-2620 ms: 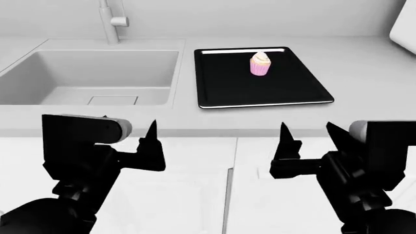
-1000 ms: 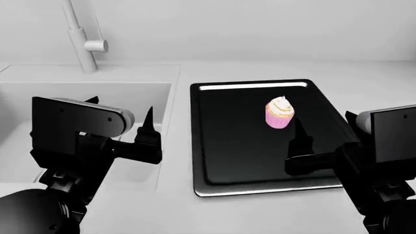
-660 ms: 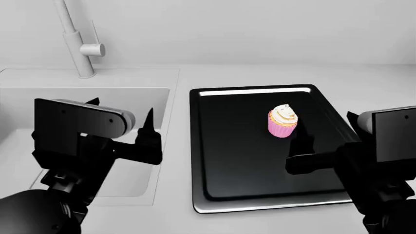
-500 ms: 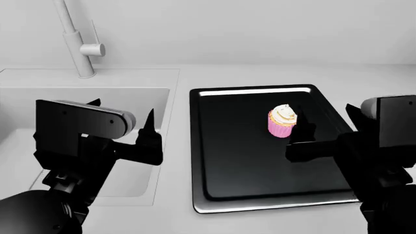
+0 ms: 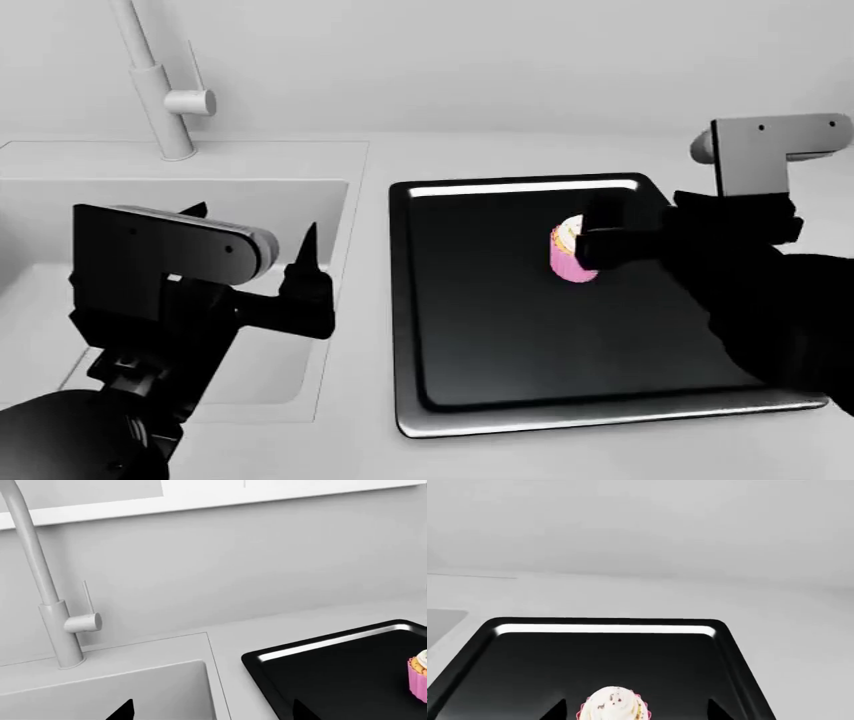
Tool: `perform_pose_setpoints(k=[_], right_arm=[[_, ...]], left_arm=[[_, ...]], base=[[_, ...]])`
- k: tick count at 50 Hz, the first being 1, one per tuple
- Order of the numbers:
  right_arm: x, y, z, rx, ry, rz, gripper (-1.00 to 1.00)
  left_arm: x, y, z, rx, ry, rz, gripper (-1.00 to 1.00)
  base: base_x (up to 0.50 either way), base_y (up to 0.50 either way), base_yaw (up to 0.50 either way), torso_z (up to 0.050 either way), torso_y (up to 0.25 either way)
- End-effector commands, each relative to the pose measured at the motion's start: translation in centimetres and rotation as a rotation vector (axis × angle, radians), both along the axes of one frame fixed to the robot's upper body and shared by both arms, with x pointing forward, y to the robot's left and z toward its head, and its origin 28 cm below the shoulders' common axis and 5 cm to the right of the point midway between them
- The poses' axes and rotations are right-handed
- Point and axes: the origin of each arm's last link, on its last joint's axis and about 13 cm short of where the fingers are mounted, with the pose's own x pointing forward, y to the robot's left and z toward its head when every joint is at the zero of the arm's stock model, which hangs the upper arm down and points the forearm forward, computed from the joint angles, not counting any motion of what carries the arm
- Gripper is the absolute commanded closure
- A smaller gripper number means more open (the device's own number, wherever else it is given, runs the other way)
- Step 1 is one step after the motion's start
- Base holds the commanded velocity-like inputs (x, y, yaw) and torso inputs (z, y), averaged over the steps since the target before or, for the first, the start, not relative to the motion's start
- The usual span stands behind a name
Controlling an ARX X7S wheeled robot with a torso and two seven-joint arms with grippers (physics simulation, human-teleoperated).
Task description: Move the fresh-baked cupcake off the tray onto the counter, and place the bowl used for mixing into the sink.
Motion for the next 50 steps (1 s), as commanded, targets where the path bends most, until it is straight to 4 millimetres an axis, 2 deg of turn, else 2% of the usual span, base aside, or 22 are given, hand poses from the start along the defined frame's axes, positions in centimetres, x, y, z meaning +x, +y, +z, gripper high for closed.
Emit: perform_pose_setpoints(k=[1,22,26,50], right_arm=[[1.9,-0.2,-1.4,-0.021,0.098,0.024,-1.0],[2.6,-0.2,-2.7,0.024,0.126,0.079,-1.0],[2.6,-0.2,-3.9,0.016,0.164,0.09,-1.0],[3.8,-0.1,-5.0,0.007,0.191,0.088,-1.0]], left_arm=[[0.1,-0.1,-0.1,-0.002,0.001,-0.002,-1.0],[0.2,-0.1,-0.5,0.0,0.017,-0.002,-1.0],[0.3,-0.1,-0.7,0.005,0.022,-0.002,-1.0],[0.6,-0.1,-1.1,0.001,0.035,-0.006,-1.0]], base=[[0.0,0.0,0.0,0.0,0.0],[0.0,0.0,0.0,0.0,0.0],[0.0,0.0,0.0,0.0,0.0],[0.0,0.0,0.0,0.0,0.0]])
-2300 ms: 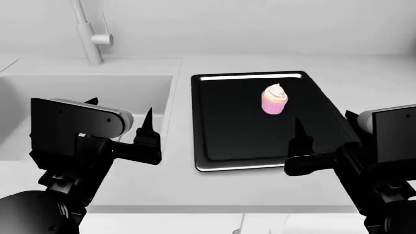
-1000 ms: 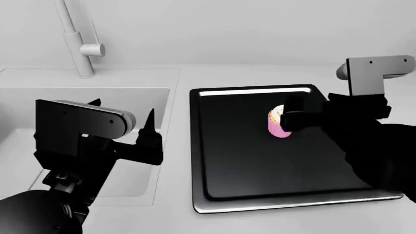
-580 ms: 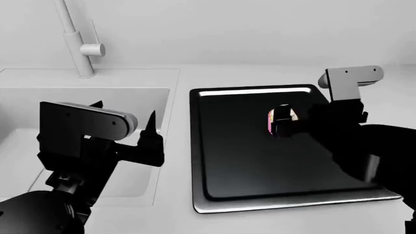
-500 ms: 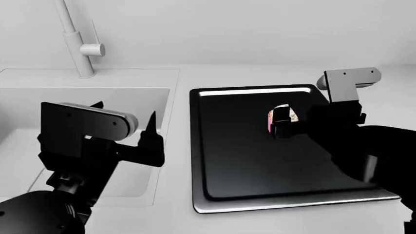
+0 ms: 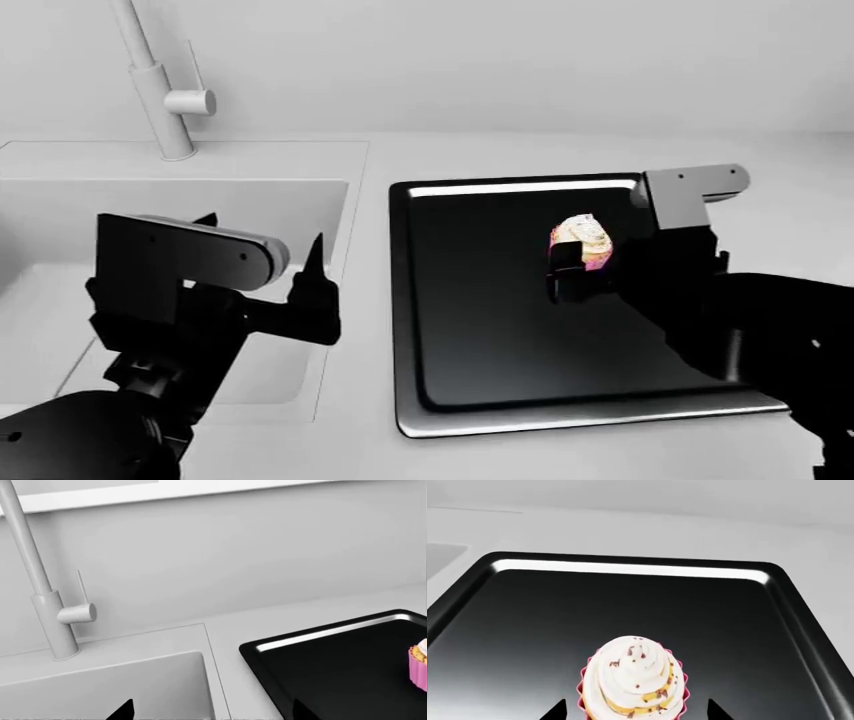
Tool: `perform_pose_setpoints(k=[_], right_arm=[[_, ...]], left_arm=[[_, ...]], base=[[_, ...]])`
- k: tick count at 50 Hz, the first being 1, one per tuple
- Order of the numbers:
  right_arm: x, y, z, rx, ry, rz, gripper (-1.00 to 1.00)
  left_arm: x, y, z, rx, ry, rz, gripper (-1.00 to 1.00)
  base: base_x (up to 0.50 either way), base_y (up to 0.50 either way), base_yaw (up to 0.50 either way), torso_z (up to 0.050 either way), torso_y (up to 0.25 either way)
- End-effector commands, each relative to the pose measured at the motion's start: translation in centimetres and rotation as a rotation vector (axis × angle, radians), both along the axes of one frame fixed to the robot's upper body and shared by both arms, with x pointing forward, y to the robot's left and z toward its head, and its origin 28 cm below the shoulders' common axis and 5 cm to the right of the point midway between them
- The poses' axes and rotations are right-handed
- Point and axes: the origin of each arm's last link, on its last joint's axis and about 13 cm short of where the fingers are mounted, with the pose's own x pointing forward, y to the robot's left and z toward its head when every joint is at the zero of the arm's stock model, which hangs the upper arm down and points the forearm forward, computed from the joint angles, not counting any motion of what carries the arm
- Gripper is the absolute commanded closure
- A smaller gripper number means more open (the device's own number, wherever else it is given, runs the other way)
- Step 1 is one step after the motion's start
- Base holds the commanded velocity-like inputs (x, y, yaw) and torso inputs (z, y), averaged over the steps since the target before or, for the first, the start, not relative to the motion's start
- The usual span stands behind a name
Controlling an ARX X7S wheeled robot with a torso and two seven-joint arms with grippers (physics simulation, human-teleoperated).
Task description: Move the fresh-baked cupcake off the tray onto the counter, and place the bowl used for mixing into the sink.
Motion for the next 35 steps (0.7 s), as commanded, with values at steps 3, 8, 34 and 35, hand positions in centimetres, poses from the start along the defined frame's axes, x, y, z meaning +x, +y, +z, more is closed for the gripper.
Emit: perform_pose_setpoints(k=[3,8,34,35], right_arm=[[1.1,0.1,-0.7,-0.005,0.015,0.004,-1.0],[1.6,0.4,-1.1,-0.003,0.022,0.018,-1.0],[2.1,0.4,-1.9,-0.027,0.043,0.021,-1.0],[2.1,0.4,-1.9,-0.027,0.044,0.021,-1.0]], left_arm=[[0.2,0.0,-0.3,-0.001,0.009,-0.001,-1.0],[0.3,0.0,-0.6,0.0,0.021,-0.001,-1.0],[0.4,0.1,-0.9,-0.007,0.029,0.005,-1.0],[0.4,0.1,-0.9,-0.006,0.028,0.004,-1.0]], base=[[0.0,0.0,0.0,0.0,0.0],[0.0,0.0,0.0,0.0,0.0],[0.0,0.0,0.0,0.0,0.0],[0.0,0.0,0.0,0.0,0.0]])
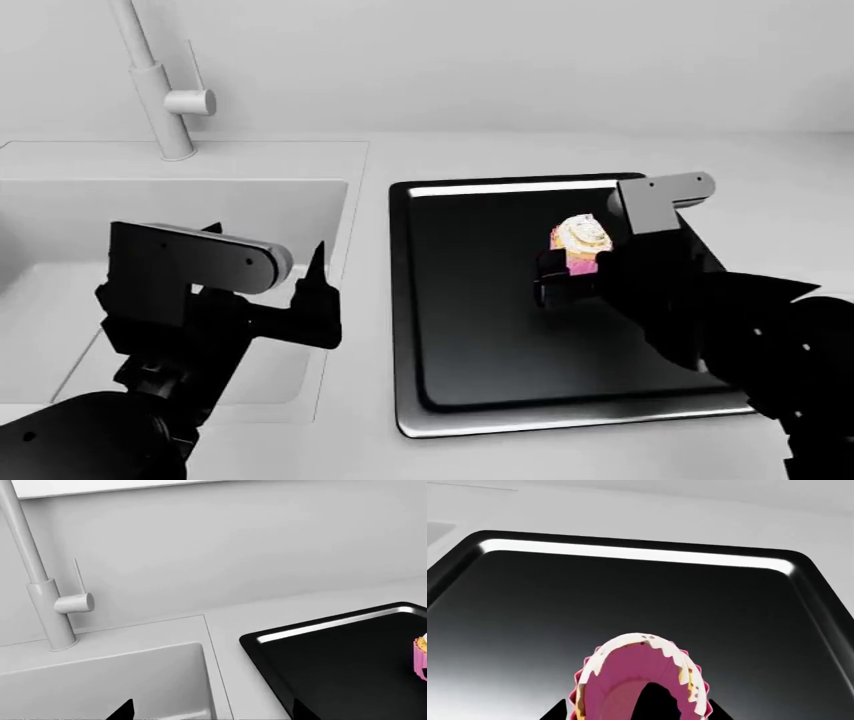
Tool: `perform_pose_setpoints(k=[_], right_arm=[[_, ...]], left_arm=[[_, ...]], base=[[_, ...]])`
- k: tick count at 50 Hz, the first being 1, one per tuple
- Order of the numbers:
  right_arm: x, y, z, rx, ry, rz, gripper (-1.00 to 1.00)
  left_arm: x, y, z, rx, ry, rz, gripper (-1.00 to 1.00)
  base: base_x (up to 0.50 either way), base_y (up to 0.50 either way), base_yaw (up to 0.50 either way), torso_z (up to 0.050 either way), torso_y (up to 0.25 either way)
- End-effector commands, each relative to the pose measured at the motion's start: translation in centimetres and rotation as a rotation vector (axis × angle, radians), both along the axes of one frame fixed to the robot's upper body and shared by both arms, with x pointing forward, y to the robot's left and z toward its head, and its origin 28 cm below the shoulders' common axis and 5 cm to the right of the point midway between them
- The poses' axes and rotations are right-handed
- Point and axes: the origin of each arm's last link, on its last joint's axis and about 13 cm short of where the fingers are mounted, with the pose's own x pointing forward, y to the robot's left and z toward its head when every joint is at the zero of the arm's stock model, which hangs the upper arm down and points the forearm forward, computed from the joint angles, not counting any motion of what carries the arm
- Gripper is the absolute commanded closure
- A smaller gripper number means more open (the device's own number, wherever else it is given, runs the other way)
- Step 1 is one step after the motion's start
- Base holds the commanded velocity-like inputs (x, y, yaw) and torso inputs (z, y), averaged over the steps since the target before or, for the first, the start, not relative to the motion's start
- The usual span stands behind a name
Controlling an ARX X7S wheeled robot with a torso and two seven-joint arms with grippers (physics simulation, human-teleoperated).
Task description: Move the fresh-baked cupcake off the tray onto the counter, and place the bowl used for mixing into the sink.
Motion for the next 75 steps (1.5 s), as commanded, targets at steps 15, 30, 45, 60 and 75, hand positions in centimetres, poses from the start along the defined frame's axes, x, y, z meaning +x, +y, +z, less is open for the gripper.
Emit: perform_pose_setpoints(k=[15,30,45,60,75], right_arm=[[-0.1,-0.2,0.4,-0.014,-0.026,-0.008,1.0],[-0.8,-0.3,2.9,-0.019,-0.121,-0.009,1.0],[-2.6,-0.2,4.0,-0.015,-0.179,-0.013,1.0],[-3.3,-0.2,4.3,-0.046,-0.209,0.019,1.0],[-3.3,-0.2,4.6,-0.056,-0.214,0.028,1.0]], left_arm=[[0.0,-0.1,0.0,0.0,0.004,-0.003,-1.0],[-0.3,0.1,0.3,0.002,-0.008,-0.001,-1.0],[0.1,0.3,0.6,-0.001,-0.02,0.012,-1.0],[-0.2,0.3,0.9,-0.001,-0.033,0.008,-1.0],[-0.2,0.2,1.0,-0.002,-0.033,0.001,-1.0]], base=[[0.0,0.0,0.0,0.0,0.0],[0.0,0.0,0.0,0.0,0.0],[0.0,0.0,0.0,0.0,0.0],[0.0,0.09,0.0,0.0,0.0],[0.0,0.5,0.0,0.0,0.0]])
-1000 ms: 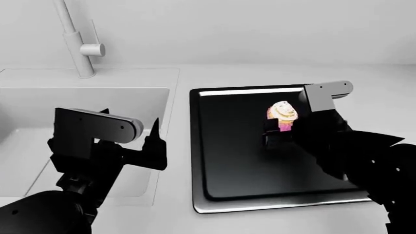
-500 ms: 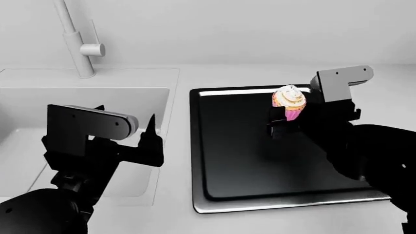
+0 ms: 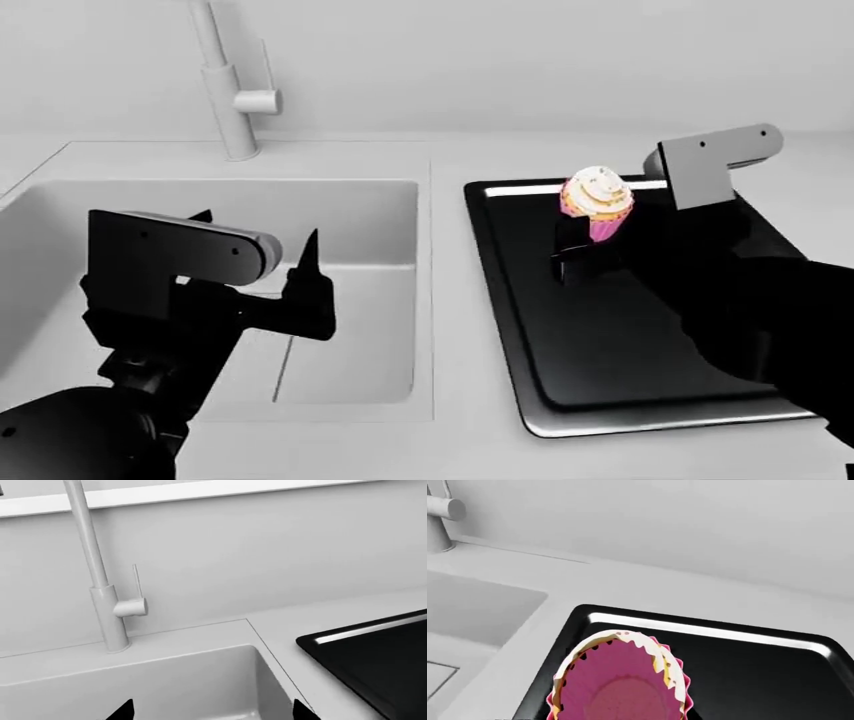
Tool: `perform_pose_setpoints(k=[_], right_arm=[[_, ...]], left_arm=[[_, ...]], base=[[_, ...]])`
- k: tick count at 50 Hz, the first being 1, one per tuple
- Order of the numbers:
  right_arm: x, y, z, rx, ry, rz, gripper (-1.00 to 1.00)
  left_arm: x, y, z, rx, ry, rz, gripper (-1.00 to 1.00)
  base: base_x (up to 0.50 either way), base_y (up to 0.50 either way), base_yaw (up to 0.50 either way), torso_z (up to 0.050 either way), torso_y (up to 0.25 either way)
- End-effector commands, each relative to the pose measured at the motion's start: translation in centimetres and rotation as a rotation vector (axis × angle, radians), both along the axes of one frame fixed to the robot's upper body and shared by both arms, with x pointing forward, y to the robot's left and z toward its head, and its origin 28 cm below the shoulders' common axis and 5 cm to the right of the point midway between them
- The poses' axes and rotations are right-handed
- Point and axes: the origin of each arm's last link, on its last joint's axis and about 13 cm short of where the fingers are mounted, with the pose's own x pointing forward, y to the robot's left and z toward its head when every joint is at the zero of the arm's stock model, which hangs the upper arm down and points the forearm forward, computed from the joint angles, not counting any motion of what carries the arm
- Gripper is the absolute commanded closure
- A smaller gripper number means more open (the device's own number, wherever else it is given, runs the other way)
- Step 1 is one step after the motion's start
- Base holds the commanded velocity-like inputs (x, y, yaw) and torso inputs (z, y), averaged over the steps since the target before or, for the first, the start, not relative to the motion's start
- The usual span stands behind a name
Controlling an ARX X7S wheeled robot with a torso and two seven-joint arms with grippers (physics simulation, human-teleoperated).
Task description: Move the fresh-baked cupcake off the tray onto the counter, and place the bowl used for mixing into the sink.
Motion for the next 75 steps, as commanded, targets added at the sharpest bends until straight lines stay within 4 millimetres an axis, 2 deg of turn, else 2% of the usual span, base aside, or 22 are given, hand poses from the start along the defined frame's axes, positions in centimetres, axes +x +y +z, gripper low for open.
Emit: perform_pose_setpoints(k=[1,75], right_arm=[[-0.07,-0.05,0.27,-0.018,-0.013,0.008,1.0],[0.11,-0.15,-0.53,-0.04,-0.022,0.027,1.0]], left_arm=[[0.06,0.04,0.09,-0.002,-0.001,0.0,-1.0],[-0.03,-0.14,0.62,0.005,-0.014,0.001,-1.0]], base=[[0.0,0.5,0.0,0.0,0.0],[0.0,0.5,0.0,0.0,0.0]])
